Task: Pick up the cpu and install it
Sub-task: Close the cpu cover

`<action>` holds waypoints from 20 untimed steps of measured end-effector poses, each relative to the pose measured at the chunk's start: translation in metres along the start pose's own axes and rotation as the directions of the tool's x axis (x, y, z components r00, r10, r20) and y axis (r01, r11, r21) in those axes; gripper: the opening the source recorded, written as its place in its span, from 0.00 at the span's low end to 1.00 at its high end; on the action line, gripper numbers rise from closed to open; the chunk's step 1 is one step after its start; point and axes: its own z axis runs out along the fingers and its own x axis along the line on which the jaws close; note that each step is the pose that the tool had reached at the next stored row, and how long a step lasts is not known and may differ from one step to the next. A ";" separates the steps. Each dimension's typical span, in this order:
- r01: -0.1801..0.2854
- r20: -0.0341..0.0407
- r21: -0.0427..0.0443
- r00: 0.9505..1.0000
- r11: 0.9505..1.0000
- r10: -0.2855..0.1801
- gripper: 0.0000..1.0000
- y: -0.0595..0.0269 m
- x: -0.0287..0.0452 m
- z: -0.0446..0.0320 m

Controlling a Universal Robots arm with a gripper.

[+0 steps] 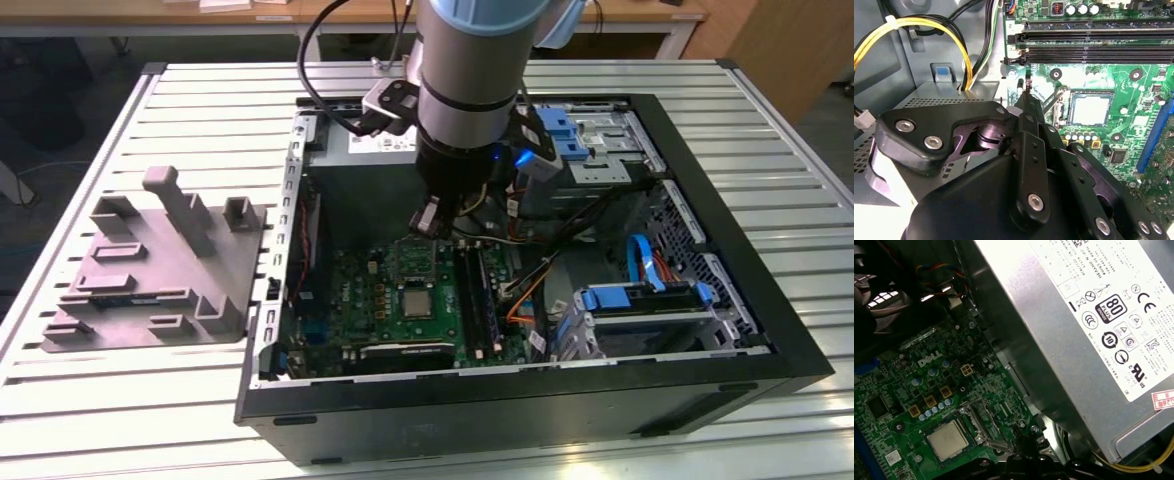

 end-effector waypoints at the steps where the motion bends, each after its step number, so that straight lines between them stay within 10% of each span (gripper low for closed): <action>1: 0.002 0.000 -0.001 1.000 1.000 -0.002 0.11 0.0000 -0.0001 0.0000; 20: 0.021 -0.003 -0.003 1.000 1.000 -0.021 0.11 0.0001 -0.0003 0.0000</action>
